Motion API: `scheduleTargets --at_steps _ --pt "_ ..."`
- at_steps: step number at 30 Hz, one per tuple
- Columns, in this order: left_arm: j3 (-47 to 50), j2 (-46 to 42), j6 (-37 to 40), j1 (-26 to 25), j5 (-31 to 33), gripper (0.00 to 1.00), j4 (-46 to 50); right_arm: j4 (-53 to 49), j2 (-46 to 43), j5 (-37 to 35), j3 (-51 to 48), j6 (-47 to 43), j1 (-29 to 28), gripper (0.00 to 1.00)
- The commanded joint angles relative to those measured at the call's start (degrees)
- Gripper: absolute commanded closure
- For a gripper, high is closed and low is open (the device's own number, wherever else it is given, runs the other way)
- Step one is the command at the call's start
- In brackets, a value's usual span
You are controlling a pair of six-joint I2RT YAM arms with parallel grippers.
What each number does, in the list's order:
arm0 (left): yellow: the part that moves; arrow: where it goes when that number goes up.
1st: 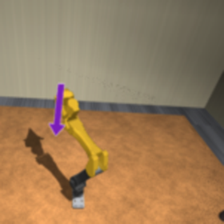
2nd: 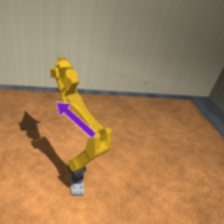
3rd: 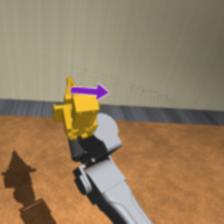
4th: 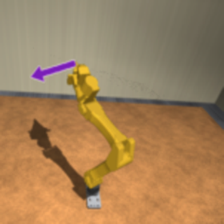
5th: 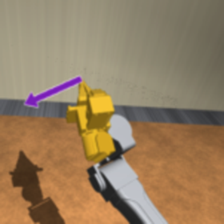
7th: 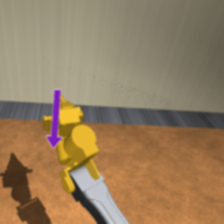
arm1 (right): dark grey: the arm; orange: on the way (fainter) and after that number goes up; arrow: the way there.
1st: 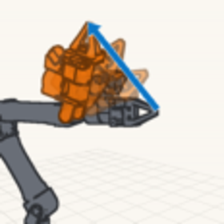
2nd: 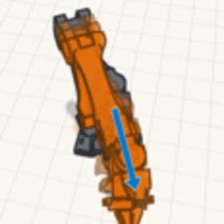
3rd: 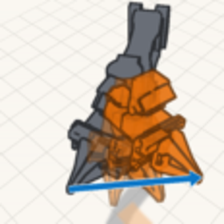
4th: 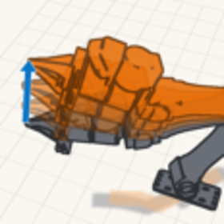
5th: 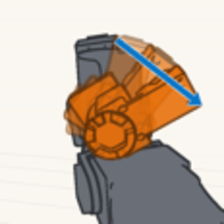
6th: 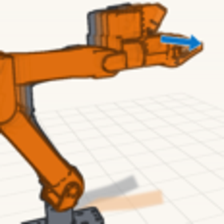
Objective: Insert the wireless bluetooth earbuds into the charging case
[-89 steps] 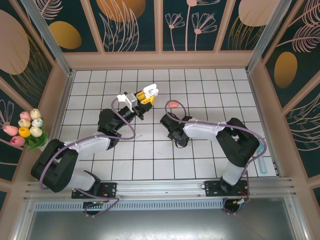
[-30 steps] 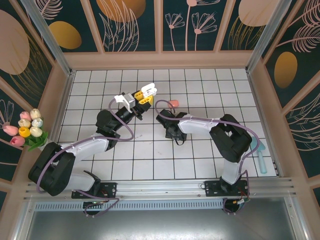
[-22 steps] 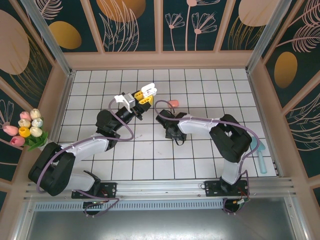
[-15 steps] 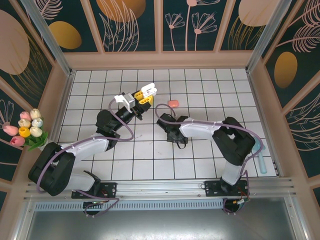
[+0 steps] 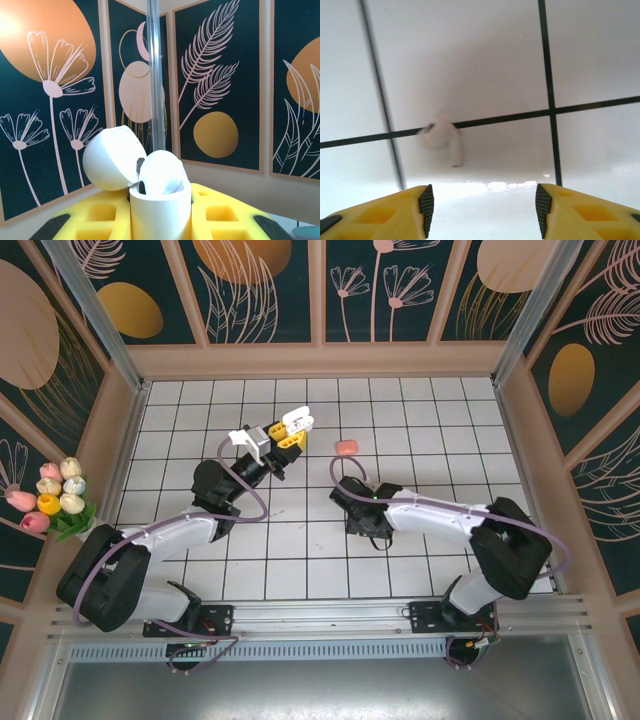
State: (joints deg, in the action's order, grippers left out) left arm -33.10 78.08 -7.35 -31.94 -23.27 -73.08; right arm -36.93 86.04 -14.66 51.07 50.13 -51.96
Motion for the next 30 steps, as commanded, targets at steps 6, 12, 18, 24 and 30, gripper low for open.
scheduleTargets --at_steps 6,12,18,24,30 --pt "-0.3 -0.2 -0.4 -0.4 0.4 1.00 -1.1 7.7 -3.2 -1.2 0.8 -12.6 1.3 0.33" --pt "-0.3 -0.5 -0.3 -0.4 0.6 1.00 -0.1 11.1 -3.2 3.9 -1.6 -24.9 5.6 0.33" --pt "-0.6 -0.2 -0.1 -0.4 0.9 1.00 0.7 9.2 -0.5 4.6 -0.6 -23.3 7.0 0.37" --pt "-0.7 0.0 0.1 -0.3 0.9 1.00 1.4 9.3 3.4 5.0 0.6 -21.8 4.6 0.39" --pt "-0.7 0.0 0.1 -0.4 0.9 1.00 1.5 9.1 6.7 3.9 1.7 -22.3 3.7 0.42"
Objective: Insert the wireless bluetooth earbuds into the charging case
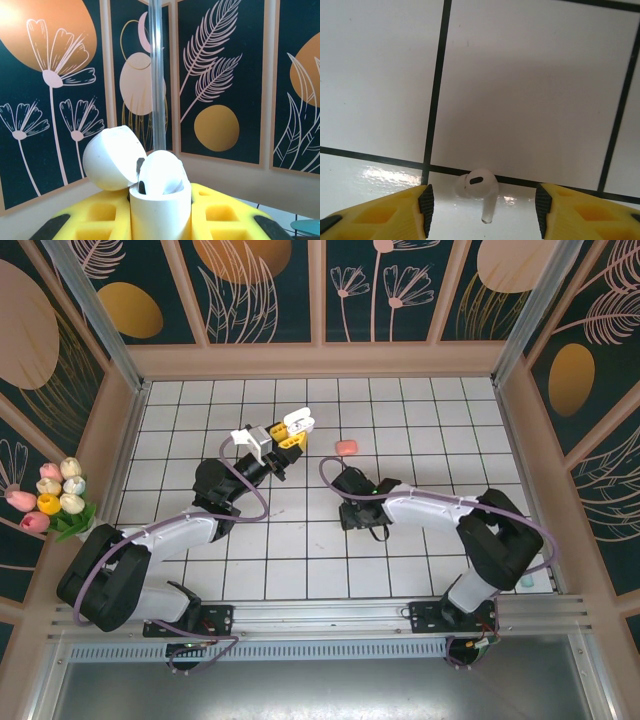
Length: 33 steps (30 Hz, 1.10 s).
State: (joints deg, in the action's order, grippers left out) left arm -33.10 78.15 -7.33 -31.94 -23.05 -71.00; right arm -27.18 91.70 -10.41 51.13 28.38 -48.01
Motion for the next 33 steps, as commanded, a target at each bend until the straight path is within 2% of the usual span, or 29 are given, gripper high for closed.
scheduleTargets --at_steps 1,25,33 --pt "-0.7 -0.1 0.2 -0.4 0.8 1.00 -0.5 -0.8 1.5 -0.5 1.8 -0.8 -0.2 0.43" --pt "-1.0 -0.1 0.4 -0.4 0.9 1.00 -0.4 -0.3 5.5 0.3 2.8 -4.7 1.3 0.55" --pt "-1.2 0.3 0.3 -0.4 1.0 1.00 -0.5 0.4 5.3 2.1 1.6 -4.9 1.8 0.57"
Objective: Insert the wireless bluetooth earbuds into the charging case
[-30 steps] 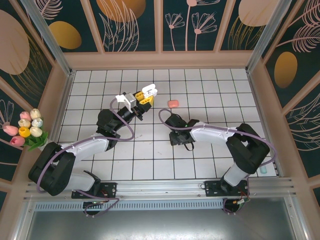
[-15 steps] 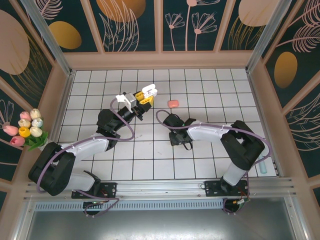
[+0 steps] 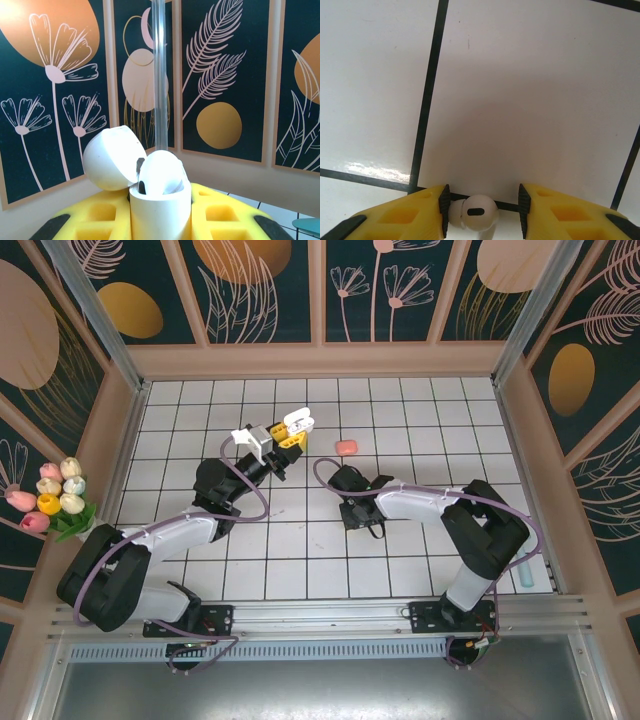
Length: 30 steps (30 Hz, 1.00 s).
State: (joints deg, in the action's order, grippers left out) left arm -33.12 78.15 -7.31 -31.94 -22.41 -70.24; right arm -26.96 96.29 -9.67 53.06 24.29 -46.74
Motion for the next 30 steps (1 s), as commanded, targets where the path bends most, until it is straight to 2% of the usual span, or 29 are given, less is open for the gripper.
scheduleTargets --at_steps 1,8,16,22,30 --pt "-1.1 0.3 0.2 -0.4 0.2 1.00 -1.3 0.4 0.8 1.7 -0.5 -0.8 0.5 0.57" --pt "-1.2 0.4 0.2 -0.4 0.3 1.00 -1.4 1.2 1.1 3.6 -1.2 -0.6 0.6 0.58" --pt "-1.2 0.4 0.2 -0.4 0.4 1.00 -1.4 1.4 1.2 4.7 -1.9 -0.6 0.7 0.64" --pt "-1.3 0.3 0.2 -0.4 0.4 1.00 -1.3 1.1 0.3 4.7 -2.7 -0.4 0.9 0.61" --pt "-1.7 0.5 0.1 -0.4 0.3 1.00 -1.2 1.4 -0.5 5.5 -4.1 -0.1 1.0 0.63"
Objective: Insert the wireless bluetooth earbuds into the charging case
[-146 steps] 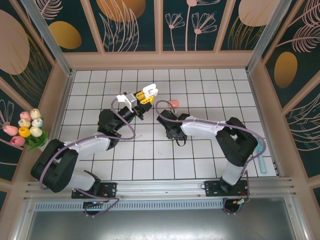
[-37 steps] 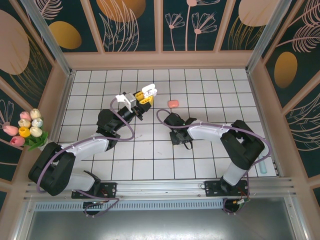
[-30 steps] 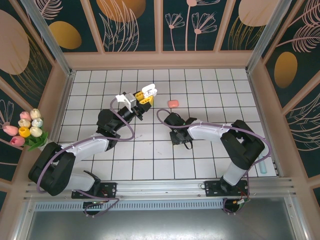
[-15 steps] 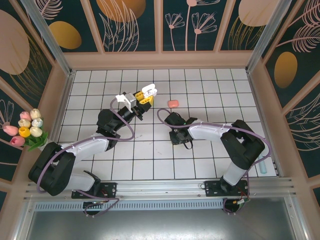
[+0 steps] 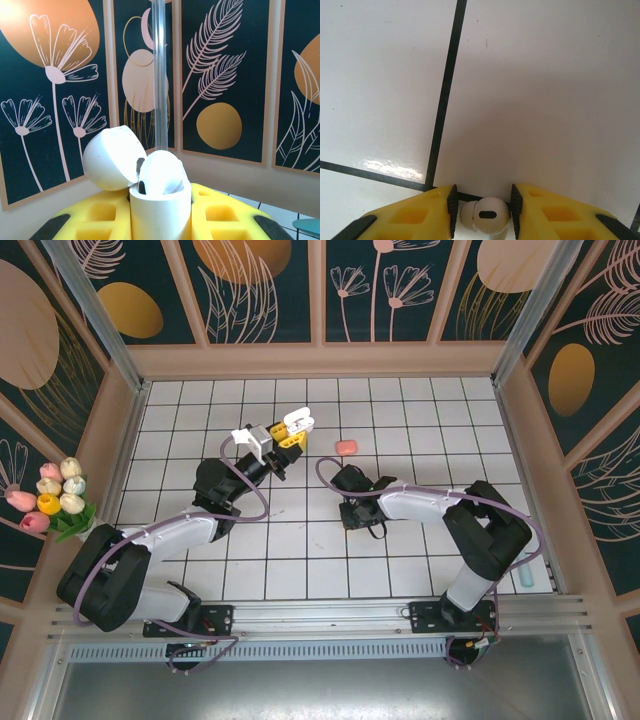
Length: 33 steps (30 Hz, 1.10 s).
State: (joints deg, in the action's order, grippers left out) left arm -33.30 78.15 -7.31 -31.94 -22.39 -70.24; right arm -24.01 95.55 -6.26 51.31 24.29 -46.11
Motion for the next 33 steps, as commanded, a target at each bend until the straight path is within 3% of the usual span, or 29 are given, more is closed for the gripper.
scheduleTargets --at_steps 1,9,23,33 --pt "-1.6 0.5 0.1 -0.4 0.2 1.00 -1.1 -1.5 0.2 2.2 -2.5 -0.1 0.3 0.63" --pt "-2.1 0.8 0.0 -0.4 0.1 1.00 -1.0 -1.7 -0.3 2.2 -2.8 -0.1 0.3 0.71" --pt "-2.3 0.7 0.2 -0.4 0.0 1.00 -0.9 -5.8 -6.9 -4.7 0.2 1.3 0.3 0.72" --pt "-2.5 0.6 0.7 -0.3 -0.9 1.00 -0.1 -7.4 -16.3 -9.7 5.3 2.0 0.4 0.73"
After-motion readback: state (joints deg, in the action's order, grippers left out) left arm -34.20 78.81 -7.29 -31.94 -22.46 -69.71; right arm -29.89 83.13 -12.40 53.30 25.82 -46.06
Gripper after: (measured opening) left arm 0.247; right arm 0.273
